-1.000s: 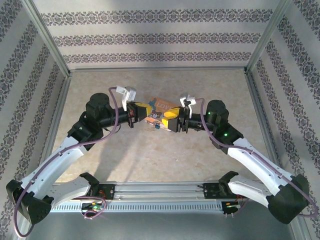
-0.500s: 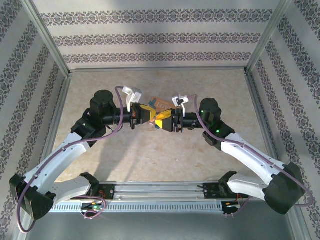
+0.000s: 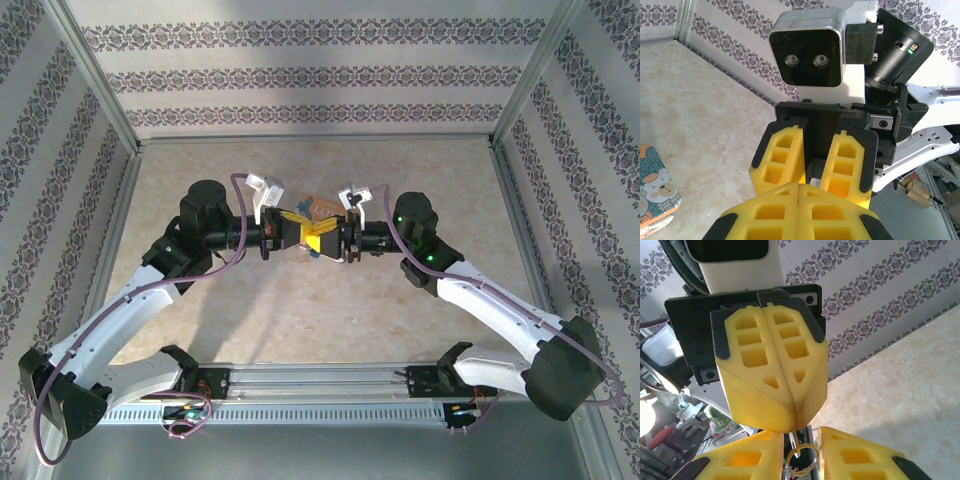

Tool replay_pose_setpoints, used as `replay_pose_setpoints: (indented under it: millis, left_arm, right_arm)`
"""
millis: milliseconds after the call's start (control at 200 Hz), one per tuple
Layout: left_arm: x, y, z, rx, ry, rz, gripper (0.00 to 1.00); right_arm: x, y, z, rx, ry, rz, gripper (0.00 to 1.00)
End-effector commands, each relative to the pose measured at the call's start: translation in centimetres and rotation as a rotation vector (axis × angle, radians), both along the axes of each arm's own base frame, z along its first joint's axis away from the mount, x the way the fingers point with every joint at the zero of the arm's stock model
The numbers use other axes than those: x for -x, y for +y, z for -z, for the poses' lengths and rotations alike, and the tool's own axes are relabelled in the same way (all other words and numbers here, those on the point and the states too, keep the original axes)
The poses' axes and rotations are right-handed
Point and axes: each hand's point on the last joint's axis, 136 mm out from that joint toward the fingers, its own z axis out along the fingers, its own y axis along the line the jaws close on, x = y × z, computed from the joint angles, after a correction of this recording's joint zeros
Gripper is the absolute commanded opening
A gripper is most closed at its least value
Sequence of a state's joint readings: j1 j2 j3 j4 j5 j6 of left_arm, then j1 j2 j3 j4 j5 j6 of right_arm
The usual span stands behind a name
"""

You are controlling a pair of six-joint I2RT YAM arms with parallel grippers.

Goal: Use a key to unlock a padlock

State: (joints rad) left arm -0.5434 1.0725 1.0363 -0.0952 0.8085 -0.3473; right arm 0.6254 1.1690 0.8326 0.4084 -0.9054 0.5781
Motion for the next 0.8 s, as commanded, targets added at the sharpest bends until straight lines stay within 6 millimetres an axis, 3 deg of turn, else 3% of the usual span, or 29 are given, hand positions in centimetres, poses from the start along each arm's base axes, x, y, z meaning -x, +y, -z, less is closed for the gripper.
replay_pose_setpoints:
  millis: [0,420,540,610,685,795]
  left_arm:
    - [0.7,-0.2,-1.3,0.033,-0.049,0.026,0.00]
    - [0.5,-0.3,-1.3,0.038,-0.045,0.020,0.00]
    - [0.2,0.0,-1.4,0.039,-0.044,-0.003,0.00]
    - [-0.1,0.2,-1.6,0.042,-0.048,-0.027,0.13]
    - [-0.7,0.8,-2.0,0.045,-0.062,-0.082,0.41]
    - [-2.1,2.7,-2.3,0.047,-0.083,-0.213,0.52]
  right_arm:
    - [0.6,0.2,-1.7,-0.035,-0.043,-0.032,0.22]
    - [1.0,0.3,-1.0,-0.023,-0.023,-0.051,0.00]
    - [0.9,0.1,-0.7,-0.014,-0.023,-0.040,0.00]
    - [0.8,0.1,-0.3,-0.005,-0.019,-0.031,0.00]
    - [0.5,-0.2,0.2,0.009,-0.014,-0.005,0.00]
    - [-0.2,-0.9,1.2,0.039,-0.002,0.044,0.00]
